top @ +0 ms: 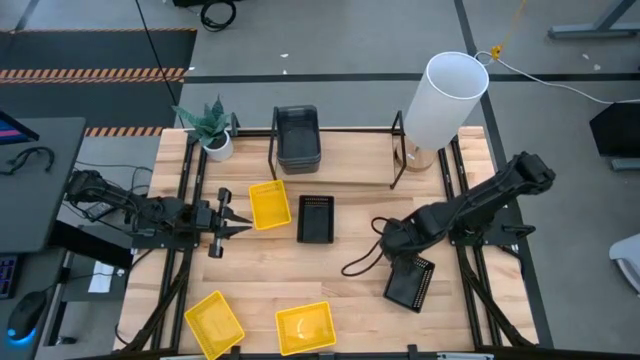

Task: Stack baskets on shelf by color
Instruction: Stack the bottom black bin on the stacked black bins

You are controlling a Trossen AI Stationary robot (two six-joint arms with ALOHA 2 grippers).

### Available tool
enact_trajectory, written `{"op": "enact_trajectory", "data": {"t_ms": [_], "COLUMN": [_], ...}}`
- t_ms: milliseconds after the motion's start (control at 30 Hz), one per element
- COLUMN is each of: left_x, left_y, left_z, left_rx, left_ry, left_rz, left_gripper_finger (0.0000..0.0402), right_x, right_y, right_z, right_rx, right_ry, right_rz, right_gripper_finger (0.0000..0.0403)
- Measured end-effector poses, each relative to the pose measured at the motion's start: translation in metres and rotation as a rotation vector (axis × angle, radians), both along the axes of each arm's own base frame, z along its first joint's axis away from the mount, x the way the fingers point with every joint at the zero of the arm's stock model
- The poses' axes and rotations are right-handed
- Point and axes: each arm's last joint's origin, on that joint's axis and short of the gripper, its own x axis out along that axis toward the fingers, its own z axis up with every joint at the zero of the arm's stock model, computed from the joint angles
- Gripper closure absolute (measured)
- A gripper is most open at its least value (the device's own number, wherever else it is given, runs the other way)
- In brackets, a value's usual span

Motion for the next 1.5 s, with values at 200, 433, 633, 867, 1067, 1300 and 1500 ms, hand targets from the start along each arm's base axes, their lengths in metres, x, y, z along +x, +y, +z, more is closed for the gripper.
{"op": "enact_trajectory", "data": {"t_ms": [200, 433, 633, 867, 1067, 1300, 1500], "left_x": [0.000, 0.000, 0.000, 0.000, 0.000, 0.000, 0.000], "left_y": [0.000, 0.000, 0.000, 0.000, 0.000, 0.000, 0.000], "left_z": [0.000, 0.000, 0.000, 0.000, 0.000, 0.000, 0.000], "left_rx": [0.000, 0.000, 0.000, 0.000, 0.000, 0.001, 0.000], "left_ry": [0.000, 0.000, 0.000, 0.000, 0.001, 0.001, 0.001], "left_rz": [0.000, 0.000, 0.000, 0.000, 0.000, 0.000, 0.000], "left_gripper_finger": [0.0346, 0.0337, 0.0339, 0.0346, 0.0338, 0.0337, 0.0344], "right_x": [-0.011, -0.024, -0.031, -0.027, -0.019, 0.000, 0.023], "right_y": [-0.003, -0.007, -0.010, -0.012, -0.015, -0.026, -0.037], "right_z": [-0.018, -0.036, -0.052, -0.074, -0.080, -0.076, -0.063], "right_rx": [0.009, 0.118, 0.101, 0.058, -0.001, 0.023, 0.012], "right_ry": [0.081, 0.050, 0.026, -0.116, -0.180, -0.330, -0.501], "right_rz": [-0.016, -0.046, -0.045, -0.008, 0.018, -0.031, 0.000], "right_gripper_finger": [0.0233, 0.0238, 0.0244, 0.0247, 0.0297, 0.0393, 0.0394]}}
